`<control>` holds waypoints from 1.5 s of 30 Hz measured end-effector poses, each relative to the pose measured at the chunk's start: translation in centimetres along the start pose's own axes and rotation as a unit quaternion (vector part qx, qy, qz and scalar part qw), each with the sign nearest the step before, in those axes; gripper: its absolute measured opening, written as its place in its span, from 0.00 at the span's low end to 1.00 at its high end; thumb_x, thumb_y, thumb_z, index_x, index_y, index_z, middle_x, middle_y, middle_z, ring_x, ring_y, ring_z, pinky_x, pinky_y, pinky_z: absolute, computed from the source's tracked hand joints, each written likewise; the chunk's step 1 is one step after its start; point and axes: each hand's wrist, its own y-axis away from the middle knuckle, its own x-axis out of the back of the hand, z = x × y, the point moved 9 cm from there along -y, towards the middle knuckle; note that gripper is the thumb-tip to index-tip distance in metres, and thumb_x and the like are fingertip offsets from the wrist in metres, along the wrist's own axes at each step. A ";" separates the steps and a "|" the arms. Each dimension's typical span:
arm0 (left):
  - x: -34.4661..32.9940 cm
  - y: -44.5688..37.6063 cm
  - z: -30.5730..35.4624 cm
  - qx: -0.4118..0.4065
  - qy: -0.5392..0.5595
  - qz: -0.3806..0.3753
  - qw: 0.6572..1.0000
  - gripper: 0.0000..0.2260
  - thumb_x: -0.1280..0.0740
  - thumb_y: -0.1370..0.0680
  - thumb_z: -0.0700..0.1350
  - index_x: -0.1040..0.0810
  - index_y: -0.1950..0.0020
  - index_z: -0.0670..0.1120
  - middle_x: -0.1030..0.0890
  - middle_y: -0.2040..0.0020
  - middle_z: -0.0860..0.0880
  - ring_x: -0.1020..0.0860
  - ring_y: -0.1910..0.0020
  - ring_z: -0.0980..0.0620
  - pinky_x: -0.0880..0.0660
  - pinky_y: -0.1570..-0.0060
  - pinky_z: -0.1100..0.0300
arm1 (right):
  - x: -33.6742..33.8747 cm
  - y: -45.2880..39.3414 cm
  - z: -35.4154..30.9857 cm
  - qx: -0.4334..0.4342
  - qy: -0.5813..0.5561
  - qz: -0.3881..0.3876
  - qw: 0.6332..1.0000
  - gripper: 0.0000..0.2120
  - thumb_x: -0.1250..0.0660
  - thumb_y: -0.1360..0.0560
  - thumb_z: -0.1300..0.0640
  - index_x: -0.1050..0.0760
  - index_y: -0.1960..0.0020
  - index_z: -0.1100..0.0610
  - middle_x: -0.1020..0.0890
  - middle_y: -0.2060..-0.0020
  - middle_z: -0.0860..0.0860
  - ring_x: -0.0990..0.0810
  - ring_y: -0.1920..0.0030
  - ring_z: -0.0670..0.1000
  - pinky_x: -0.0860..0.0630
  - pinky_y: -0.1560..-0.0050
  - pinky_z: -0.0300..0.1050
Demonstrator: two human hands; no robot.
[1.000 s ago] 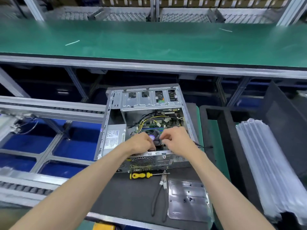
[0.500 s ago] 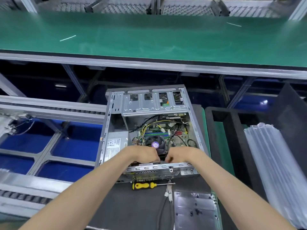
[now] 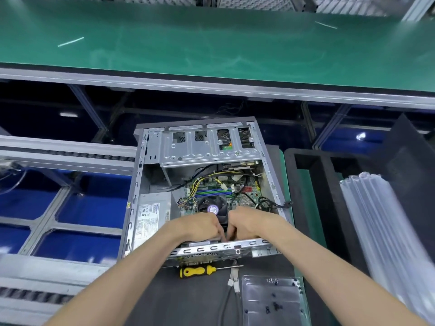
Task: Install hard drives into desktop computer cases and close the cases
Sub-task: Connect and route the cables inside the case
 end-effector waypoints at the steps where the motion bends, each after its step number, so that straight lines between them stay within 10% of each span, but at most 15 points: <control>1: -0.1 0.0 0.0 -0.001 0.005 -0.003 1.000 0.19 0.40 0.25 0.37 0.13 0.47 0.53 0.14 0.50 0.55 0.19 0.47 0.49 0.24 0.47 0.58 | -0.2 -0.1 0.0 -0.001 0.002 -0.009 1.000 0.19 0.38 0.25 0.68 0.14 0.45 0.51 0.14 0.47 0.48 0.17 0.52 0.56 0.21 0.47 0.44; 12: 0.6 0.3 0.2 0.002 0.030 0.049 0.998 0.09 0.32 0.26 0.45 0.13 0.58 0.56 0.15 0.58 0.58 0.19 0.54 0.53 0.23 0.52 0.58 | 1.5 1.1 -0.5 -0.002 -0.069 0.072 0.995 0.14 0.37 0.33 0.68 0.13 0.59 0.57 0.15 0.66 0.51 0.18 0.64 0.55 0.17 0.56 0.49; 17: 1.1 0.2 0.7 -0.015 0.039 0.076 0.996 0.13 0.29 0.25 0.41 0.20 0.69 0.52 0.23 0.65 0.47 0.29 0.65 0.50 0.33 0.62 0.57 | 3.1 1.8 0.2 -0.018 -0.134 0.161 0.978 0.10 0.35 0.33 0.67 0.16 0.66 0.57 0.20 0.75 0.44 0.23 0.71 0.42 0.24 0.68 0.37; 20: 1.3 -0.1 0.6 -0.008 0.058 0.090 0.994 0.20 0.29 0.24 0.41 0.24 0.75 0.53 0.29 0.77 0.58 0.32 0.73 0.58 0.35 0.68 0.62 | 3.2 2.1 0.5 -0.026 -0.153 0.165 0.974 0.14 0.37 0.34 0.69 0.17 0.66 0.53 0.23 0.79 0.41 0.25 0.72 0.38 0.34 0.75 0.27; 26: 2.1 0.1 0.4 -0.003 0.125 0.134 0.983 0.12 0.28 0.25 0.42 0.16 0.69 0.51 0.24 0.73 0.53 0.30 0.73 0.58 0.34 0.71 0.66 | 3.7 2.2 0.6 -0.020 -0.141 0.189 0.972 0.19 0.30 0.34 0.69 0.22 0.70 0.44 0.20 0.73 0.43 0.23 0.69 0.44 0.35 0.76 0.26; 45: 1.9 0.4 0.4 -0.004 0.197 0.130 0.972 0.11 0.34 0.25 0.38 0.17 0.66 0.44 0.14 0.65 0.47 0.15 0.65 0.51 0.17 0.61 0.55 | 2.9 1.9 0.3 -0.011 -0.032 0.156 0.987 0.05 0.30 0.31 0.64 0.14 0.59 0.58 0.16 0.67 0.56 0.24 0.67 0.55 0.21 0.64 0.47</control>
